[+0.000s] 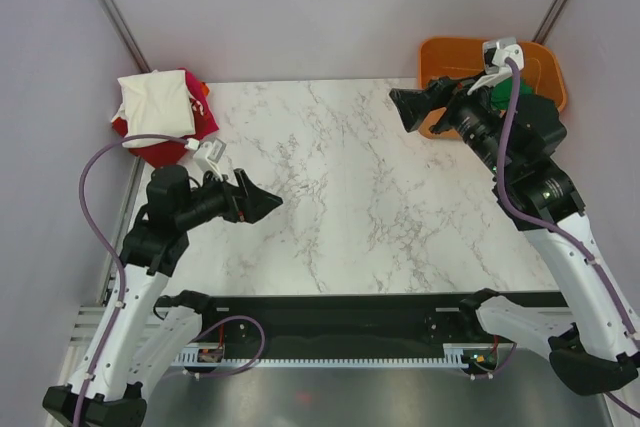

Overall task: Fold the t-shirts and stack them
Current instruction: Grab the tshirt from the pile

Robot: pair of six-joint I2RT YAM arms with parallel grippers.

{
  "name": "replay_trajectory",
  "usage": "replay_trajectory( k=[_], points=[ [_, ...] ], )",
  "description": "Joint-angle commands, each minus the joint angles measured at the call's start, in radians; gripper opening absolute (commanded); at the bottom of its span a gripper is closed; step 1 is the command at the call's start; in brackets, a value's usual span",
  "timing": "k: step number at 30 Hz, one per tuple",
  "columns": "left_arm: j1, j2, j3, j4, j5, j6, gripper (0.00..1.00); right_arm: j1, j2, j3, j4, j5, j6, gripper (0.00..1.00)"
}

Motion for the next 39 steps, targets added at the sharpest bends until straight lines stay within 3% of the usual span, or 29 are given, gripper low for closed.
replay_trajectory(
  k=[1, 3, 4, 6, 9, 12, 16, 17, 20, 30, 39],
  points=[
    [-0.003, -0.031, -0.038, 0.017, -0.046, 0.045, 1.0, 0.002, 0.0, 0.006, 0.075, 0.062, -0.073, 0.98],
    [-0.003, -0.054, -0.069, 0.009, -0.077, 0.041, 1.0, 0.002, -0.006, -0.022, 0.132, 0.157, -0.098, 0.98],
    [-0.003, -0.057, -0.074, 0.008, -0.103, 0.036, 1.0, 0.0, 0.032, -0.002, 0.143, 0.27, -0.125, 0.98],
    [-0.003, -0.067, -0.077, 0.006, -0.114, 0.038, 1.0, -0.053, 0.185, 0.071, 0.096, 0.351, -0.151, 0.98],
    [-0.003, -0.05, -0.077, -0.003, -0.162, 0.036, 1.0, -0.197, 0.447, 0.322, -0.062, 0.279, -0.132, 0.98],
    [-0.003, -0.03, -0.075, -0.012, -0.162, 0.035, 0.98, -0.309, 0.673, 0.438, -0.091, 0.27, -0.118, 0.98],
    [-0.003, -0.024, -0.078, -0.017, -0.191, 0.033, 0.98, -0.481, 0.949, 0.721, -0.189, 0.189, -0.017, 0.98],
    [-0.003, -0.019, -0.077, -0.019, -0.195, 0.033, 0.97, -0.51, 1.011, 0.784, -0.225, 0.113, 0.008, 0.98],
    [-0.003, -0.008, -0.075, -0.019, -0.197, 0.033, 0.97, -0.576, 1.206, 0.958, -0.331, 0.075, 0.04, 0.98],
    [-0.003, 0.021, -0.075, -0.02, -0.211, 0.033, 0.97, -0.629, 1.454, 0.94, -0.378, 0.066, -0.032, 0.98],
    [-0.003, 0.03, -0.075, -0.028, -0.234, 0.033, 0.97, -0.6, 1.609, 0.98, -0.504, 0.073, -0.059, 0.98]
  ],
)
